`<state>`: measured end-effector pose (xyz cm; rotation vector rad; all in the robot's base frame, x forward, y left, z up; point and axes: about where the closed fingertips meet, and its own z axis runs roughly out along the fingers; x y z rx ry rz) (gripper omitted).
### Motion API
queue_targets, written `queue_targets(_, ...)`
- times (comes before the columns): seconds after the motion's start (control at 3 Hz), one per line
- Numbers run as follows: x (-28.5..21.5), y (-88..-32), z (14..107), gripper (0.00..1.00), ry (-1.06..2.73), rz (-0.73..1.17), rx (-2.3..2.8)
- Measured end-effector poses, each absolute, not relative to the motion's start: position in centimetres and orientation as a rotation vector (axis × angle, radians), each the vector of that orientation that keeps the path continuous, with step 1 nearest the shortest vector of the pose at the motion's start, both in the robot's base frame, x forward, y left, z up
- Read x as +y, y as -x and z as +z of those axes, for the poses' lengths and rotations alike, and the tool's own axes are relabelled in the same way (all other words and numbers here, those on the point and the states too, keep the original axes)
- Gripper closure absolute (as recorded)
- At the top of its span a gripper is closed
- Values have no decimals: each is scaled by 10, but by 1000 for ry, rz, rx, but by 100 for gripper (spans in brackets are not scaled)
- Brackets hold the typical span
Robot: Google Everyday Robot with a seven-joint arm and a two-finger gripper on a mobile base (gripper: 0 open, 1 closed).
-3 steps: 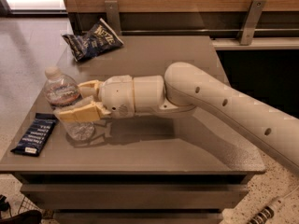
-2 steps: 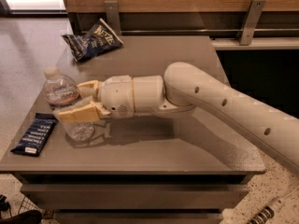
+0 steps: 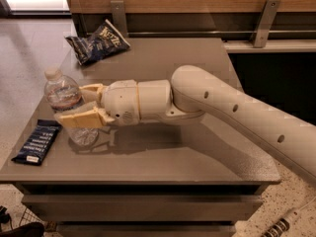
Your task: Move water bottle near rxbar blueberry
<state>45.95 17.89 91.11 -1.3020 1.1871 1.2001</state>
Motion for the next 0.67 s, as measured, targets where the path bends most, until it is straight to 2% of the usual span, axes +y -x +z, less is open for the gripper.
queue_targets(0.33,182,-457,912,0,1308,1203,1183)
queue_targets(0.67,182,-457,912,0,1308,1203,1183)
